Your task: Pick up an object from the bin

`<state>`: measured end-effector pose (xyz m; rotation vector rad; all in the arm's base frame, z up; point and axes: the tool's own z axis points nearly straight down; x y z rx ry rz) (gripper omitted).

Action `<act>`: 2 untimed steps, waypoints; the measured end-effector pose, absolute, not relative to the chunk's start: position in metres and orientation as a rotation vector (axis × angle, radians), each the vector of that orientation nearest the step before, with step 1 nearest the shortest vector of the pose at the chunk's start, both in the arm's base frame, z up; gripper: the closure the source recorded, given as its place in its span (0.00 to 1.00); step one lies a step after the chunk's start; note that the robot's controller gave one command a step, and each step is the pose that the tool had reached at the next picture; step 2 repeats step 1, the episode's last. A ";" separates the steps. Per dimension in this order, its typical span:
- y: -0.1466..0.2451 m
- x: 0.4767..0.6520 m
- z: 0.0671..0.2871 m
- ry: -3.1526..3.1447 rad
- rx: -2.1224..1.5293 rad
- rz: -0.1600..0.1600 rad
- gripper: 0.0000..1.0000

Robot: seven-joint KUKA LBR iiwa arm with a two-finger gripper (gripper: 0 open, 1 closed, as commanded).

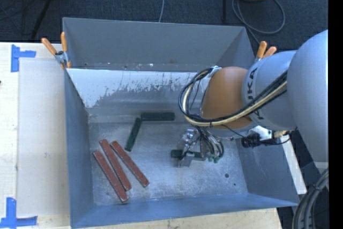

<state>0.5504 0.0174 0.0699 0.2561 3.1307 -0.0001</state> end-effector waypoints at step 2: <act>0.022 0.550 0.209 3.127 -0.205 0.000 1.00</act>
Offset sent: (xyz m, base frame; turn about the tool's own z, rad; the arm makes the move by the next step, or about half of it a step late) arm -0.0023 0.0038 0.1361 -0.2935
